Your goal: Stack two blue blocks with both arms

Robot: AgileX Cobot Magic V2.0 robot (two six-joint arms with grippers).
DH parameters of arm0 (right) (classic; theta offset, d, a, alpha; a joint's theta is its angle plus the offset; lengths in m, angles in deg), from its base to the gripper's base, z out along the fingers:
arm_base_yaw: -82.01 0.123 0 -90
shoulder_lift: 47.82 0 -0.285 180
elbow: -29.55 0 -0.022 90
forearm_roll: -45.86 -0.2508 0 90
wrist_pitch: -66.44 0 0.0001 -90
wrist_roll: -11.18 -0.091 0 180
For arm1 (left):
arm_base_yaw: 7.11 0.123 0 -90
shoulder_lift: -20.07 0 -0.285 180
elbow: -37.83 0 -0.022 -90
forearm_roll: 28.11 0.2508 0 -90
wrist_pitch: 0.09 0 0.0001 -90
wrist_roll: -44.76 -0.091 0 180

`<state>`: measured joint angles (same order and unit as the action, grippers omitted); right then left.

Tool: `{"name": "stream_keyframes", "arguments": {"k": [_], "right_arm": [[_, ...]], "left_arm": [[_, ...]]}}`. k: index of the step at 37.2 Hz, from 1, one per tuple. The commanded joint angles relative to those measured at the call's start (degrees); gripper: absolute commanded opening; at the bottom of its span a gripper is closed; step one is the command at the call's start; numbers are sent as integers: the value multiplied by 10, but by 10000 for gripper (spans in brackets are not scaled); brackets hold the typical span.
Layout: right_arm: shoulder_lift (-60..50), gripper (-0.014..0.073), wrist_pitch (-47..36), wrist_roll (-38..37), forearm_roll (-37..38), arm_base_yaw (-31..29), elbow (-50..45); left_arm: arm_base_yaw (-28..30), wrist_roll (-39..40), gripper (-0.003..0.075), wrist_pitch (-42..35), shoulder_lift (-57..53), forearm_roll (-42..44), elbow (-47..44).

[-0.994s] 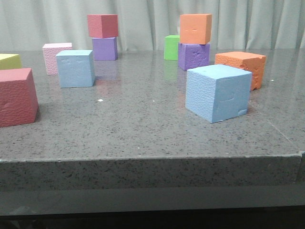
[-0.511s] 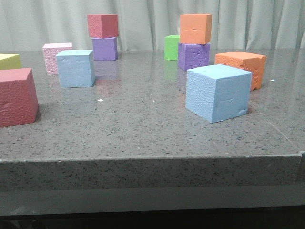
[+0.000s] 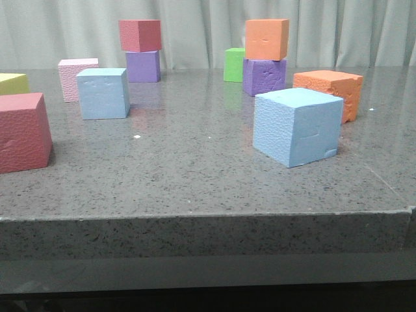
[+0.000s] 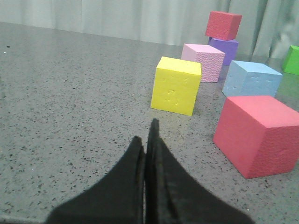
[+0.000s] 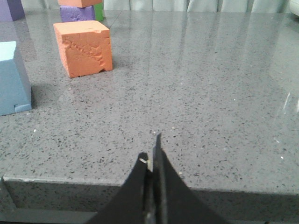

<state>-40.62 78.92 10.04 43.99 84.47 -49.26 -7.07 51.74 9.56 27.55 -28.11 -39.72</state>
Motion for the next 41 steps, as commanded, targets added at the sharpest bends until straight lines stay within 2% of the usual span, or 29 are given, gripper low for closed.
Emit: {"name": "stream_keyframes", "arguments": {"k": [1,11,19,26,35,41], "right_arm": [[-10,-69,-51,0,1,-2,4],[-10,-69,-131,0,1,-2,4],[-10,-69,-136,0,1,-2,4],[-10,-69,-145,0,1,-2,4],[-10,-69,-240,0,1,-2,7],[-10,-69,-243,0,1,-2,48]], "left_arm": [[1,0,-20,-51,-10,-7,-2],[1,0,-20,-118,-10,-7,-2],[1,0,-20,-165,-10,-7,-2],[1,0,-20,-173,-10,-7,-1],[1,0,-20,-265,-10,-8,-1],[1,5,-20,-340,-10,-8,4]]}}
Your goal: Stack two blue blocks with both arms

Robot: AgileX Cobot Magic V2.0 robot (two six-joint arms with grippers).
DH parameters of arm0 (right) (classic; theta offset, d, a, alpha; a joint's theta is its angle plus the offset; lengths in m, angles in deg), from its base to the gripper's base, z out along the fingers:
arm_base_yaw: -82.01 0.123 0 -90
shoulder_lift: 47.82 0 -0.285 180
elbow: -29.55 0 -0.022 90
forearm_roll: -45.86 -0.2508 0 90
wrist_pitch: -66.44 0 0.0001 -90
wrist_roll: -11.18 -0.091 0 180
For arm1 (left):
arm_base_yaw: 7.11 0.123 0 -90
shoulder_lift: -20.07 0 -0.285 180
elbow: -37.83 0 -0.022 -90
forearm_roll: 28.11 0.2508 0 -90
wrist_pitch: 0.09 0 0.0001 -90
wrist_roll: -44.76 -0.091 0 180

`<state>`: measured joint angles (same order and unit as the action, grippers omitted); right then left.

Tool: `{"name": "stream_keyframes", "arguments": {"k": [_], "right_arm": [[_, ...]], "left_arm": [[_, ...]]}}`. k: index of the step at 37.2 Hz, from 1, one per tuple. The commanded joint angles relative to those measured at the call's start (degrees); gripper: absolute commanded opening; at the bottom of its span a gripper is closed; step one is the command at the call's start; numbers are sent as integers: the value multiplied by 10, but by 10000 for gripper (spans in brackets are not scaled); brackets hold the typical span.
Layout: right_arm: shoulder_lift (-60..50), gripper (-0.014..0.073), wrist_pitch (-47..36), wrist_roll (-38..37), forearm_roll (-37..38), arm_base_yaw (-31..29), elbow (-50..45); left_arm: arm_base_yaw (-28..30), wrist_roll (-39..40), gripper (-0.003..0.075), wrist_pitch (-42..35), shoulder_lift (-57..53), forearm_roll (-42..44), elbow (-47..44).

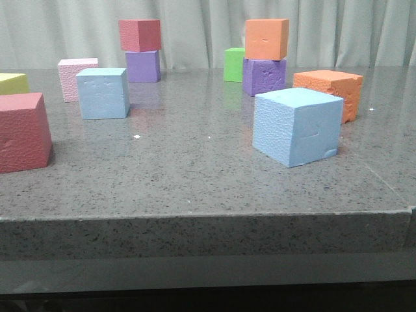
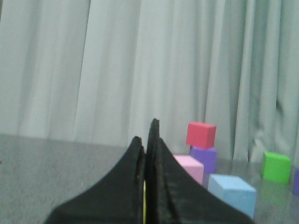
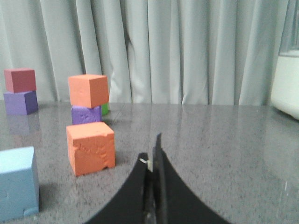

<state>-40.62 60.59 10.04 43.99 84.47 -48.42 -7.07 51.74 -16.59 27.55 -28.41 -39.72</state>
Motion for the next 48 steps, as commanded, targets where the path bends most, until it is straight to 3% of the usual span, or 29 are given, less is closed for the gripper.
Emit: {"name": "stream_keyframes", "arguments": {"k": [1,12,16,20,25,32,42,45,48], "right_arm": [[-10,-69,-57,0,1,-2,47],[-9,-67,47,0,1,-2,179],[12,-67,145,0,1,-2,245],[62,-67,236,0,1,-2,310],[145,-67,307,0,1,-2,373],[222,-67,325,0,1,-2,400],[232,-62,318,0,1,-2,400],[232,-11,319,0,1,-2,400],[232,86,319,0,1,-2,400]], "left_arm": [[1,5,-20,-78,-10,-5,6],[1,5,-20,-44,-3,3,81],[1,5,-20,39,26,7,138],[1,4,-20,135,79,67,199],[1,4,-20,231,173,89,277],[1,4,-20,317,262,85,350],[1,4,-20,320,277,83,356],[1,4,-14,319,277,83,354],[1,4,49,317,277,83,353]]}}
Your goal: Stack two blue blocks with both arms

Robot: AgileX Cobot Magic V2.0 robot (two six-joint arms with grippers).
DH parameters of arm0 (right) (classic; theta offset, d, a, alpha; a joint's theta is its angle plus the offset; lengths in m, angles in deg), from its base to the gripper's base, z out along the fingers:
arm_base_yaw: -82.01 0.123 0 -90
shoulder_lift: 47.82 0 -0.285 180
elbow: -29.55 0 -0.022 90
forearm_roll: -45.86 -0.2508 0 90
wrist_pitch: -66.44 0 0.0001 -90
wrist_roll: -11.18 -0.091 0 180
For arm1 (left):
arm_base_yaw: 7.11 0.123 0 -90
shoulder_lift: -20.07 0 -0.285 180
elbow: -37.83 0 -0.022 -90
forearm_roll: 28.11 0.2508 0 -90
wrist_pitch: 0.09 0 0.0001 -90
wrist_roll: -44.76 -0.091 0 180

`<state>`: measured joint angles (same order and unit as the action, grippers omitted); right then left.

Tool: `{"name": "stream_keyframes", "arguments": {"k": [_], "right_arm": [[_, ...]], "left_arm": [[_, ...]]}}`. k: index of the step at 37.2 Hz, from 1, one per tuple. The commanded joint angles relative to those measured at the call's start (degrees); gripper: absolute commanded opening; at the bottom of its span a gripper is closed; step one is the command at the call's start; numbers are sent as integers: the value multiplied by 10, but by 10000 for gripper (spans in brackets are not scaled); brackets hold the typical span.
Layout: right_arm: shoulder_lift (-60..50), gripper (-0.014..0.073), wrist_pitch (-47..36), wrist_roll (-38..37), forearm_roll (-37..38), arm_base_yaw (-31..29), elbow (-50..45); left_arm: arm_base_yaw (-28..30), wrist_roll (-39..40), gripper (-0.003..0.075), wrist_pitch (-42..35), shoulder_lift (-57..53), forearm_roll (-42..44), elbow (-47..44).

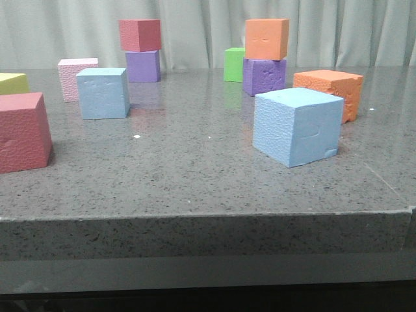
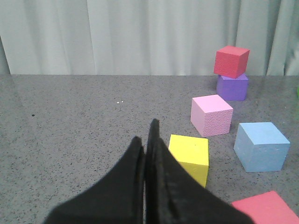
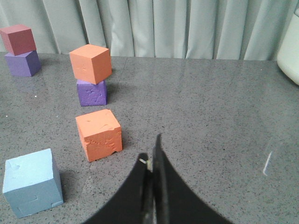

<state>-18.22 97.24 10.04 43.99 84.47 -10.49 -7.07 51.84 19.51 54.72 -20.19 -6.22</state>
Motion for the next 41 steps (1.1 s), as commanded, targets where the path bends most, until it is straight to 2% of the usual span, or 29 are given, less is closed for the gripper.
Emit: {"name": "stream_keyframes", "arguments": {"k": [1,6,9,11,14,20,28,32,41], "right_arm": [[8,144,-48,0,1,-2,21],[8,477,-47,0,1,-2,21],[8,654,-48,0,1,-2,21],[8,654,-49,1,1,-2,21],[9,645,-57,1,-8,-2,21],[30,645,-85,1,-27,-2,21],[142,645,-99,7,-34,12,50],[218,645,-104,7,-36,53,79],[371,645,-107,7,-36,203,146]], "left_arm": [[1,3,100,-45,6,1,18],[1,3,498,-49,6,-1,18],[1,3,656,-49,6,-1,18],[1,3,707,-51,6,-1,18],[1,3,675,-56,6,-1,18],[1,3,673,-71,6,-1,18],[1,3,673,-73,6,-1,18],[1,3,673,-73,6,-1,18],[1,3,673,-73,6,-1,18]]}}
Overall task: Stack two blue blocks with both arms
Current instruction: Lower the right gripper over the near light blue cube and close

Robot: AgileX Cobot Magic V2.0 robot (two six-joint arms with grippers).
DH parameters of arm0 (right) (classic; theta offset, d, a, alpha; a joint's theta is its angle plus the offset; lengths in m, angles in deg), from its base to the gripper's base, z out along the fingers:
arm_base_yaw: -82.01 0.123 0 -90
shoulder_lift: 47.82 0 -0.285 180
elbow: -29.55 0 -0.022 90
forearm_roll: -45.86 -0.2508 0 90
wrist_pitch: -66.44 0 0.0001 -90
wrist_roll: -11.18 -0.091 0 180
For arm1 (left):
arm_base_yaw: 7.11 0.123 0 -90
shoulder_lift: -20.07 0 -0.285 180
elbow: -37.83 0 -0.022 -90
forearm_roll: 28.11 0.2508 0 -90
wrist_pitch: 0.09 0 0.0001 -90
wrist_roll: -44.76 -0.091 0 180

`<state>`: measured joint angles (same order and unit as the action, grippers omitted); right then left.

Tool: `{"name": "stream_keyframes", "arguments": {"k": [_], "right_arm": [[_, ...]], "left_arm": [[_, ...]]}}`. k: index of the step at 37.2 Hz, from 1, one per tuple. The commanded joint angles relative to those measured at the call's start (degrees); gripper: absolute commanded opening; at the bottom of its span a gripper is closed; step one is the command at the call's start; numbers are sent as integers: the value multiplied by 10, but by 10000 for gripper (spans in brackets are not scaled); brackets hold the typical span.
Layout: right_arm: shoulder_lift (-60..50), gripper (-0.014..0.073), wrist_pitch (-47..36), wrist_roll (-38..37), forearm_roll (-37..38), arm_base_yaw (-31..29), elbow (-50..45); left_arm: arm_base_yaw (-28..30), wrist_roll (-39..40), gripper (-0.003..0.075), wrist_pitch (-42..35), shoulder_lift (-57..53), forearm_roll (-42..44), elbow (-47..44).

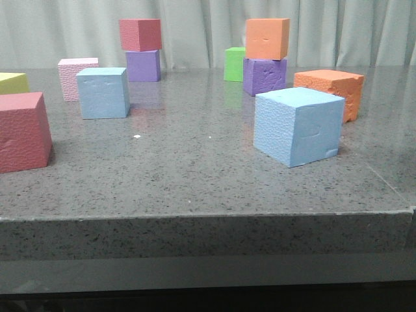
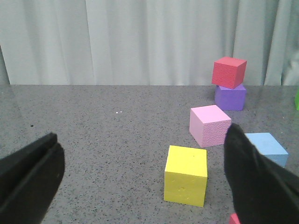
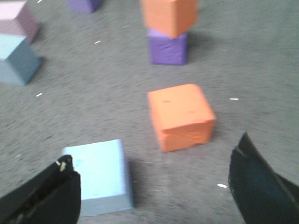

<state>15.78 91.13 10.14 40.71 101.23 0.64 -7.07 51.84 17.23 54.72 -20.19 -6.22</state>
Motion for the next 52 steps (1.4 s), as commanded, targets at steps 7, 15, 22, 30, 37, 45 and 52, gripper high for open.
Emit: {"name": "stream_keyframes", "arguments": {"k": [7,15,22,30,37,45,52], "right_arm": [[107,645,-43,6,-3,96,77],[172,645,-19,6,-3,104,113],[200,645,19,6,-3,104,135],[213,645,42,-1,-3,91,147],[235,645,73,-1,-21,86,155],[244,645,77,-1,-33,86,155],[267,645,81,-1,-33,86,155]], "left_arm": [[1,3,673,-50,6,-1,18],[1,3,673,-50,6,-1,18],[1,3,673,-50,6,-1,18],[1,3,673,-50,6,-1,18],[1,3,673,-50,6,-1,18],[1,3,673,-50,6,-1,18],[1,3,673,-50,6,-1,18]]}}
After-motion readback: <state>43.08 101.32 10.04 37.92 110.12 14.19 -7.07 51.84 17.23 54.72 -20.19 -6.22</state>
